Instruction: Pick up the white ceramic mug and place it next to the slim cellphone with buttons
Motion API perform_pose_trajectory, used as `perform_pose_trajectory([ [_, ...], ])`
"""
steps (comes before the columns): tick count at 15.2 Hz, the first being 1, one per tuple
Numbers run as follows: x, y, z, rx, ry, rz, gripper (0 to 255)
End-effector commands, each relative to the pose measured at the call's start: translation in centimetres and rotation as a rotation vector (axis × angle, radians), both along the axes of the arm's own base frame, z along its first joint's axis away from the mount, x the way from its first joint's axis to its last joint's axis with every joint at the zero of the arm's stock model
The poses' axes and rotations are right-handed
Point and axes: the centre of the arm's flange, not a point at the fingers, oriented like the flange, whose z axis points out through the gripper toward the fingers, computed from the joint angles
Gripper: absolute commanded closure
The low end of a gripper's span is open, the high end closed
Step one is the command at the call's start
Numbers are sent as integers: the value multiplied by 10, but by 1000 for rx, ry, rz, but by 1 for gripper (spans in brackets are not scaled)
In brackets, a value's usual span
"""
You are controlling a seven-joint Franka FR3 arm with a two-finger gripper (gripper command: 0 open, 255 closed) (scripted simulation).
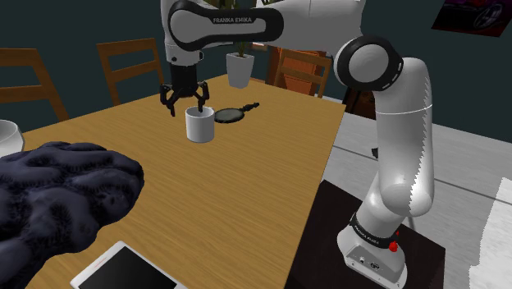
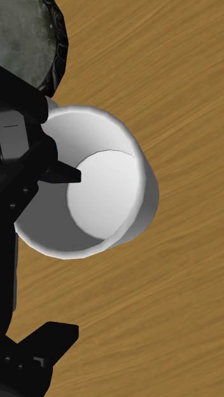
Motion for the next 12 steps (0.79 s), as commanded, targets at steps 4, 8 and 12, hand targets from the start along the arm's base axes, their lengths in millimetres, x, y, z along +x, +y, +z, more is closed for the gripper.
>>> perform_pose_trajectory([
  [4, 1, 1, -26, 0, -1, -1, 0],
  [8, 1, 1, -29, 0, -1, -1, 0],
  [12, 1, 1, -29, 0, -1, -1, 0],
])
